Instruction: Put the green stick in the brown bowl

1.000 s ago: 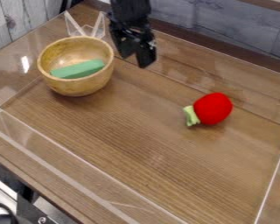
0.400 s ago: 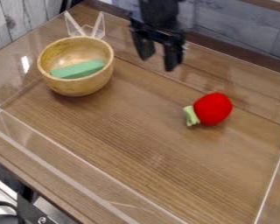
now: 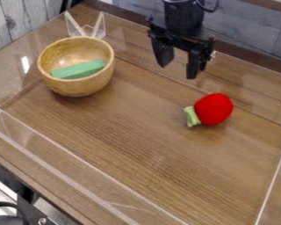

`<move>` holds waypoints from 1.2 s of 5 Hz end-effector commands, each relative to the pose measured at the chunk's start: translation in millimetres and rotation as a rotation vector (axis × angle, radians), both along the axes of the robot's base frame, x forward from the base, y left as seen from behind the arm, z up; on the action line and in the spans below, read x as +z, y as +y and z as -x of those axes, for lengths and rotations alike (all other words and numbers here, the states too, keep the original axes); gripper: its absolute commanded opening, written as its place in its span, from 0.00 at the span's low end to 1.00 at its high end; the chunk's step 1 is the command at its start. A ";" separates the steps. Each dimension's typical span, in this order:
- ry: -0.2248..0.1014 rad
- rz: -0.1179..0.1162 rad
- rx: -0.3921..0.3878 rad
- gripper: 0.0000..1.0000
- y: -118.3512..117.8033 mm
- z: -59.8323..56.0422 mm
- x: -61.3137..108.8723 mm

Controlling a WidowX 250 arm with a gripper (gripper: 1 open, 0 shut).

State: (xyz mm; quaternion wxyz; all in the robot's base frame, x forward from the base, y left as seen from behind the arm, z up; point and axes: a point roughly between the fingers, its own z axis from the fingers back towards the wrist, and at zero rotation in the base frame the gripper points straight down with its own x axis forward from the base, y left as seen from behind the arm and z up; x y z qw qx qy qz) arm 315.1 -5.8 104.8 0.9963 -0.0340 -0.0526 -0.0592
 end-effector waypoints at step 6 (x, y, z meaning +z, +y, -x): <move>-0.082 -0.054 0.115 1.00 15.1 12.2 14.8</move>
